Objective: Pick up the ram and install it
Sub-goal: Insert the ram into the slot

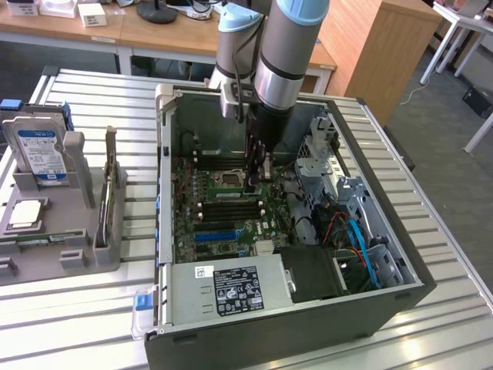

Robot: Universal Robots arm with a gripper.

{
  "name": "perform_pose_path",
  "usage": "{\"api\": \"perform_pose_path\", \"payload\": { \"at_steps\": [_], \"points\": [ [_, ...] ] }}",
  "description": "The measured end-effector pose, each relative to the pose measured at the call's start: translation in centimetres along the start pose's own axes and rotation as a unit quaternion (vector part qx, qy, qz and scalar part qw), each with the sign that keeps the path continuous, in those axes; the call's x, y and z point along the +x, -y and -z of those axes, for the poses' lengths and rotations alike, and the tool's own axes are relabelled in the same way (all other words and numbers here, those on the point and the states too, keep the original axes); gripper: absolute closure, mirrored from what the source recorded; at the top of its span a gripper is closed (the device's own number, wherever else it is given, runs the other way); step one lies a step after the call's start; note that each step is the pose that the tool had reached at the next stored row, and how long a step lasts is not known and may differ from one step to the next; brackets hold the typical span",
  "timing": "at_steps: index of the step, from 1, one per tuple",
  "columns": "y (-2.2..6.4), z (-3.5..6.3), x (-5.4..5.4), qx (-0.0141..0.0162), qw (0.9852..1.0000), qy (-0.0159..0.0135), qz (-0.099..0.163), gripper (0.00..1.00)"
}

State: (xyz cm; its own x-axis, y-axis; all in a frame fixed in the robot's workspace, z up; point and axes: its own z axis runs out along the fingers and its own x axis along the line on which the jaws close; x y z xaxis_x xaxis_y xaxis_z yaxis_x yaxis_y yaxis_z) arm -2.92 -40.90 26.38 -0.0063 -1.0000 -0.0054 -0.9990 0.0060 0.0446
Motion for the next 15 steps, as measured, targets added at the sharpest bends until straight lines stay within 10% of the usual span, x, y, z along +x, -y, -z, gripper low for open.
{"api": "perform_pose_path", "payload": {
  "at_steps": [15],
  "points": [
    [-0.4, -0.45, 0.02, 0.0002, 1.0, 0.0, 0.0, 0.88]
  ]
}}
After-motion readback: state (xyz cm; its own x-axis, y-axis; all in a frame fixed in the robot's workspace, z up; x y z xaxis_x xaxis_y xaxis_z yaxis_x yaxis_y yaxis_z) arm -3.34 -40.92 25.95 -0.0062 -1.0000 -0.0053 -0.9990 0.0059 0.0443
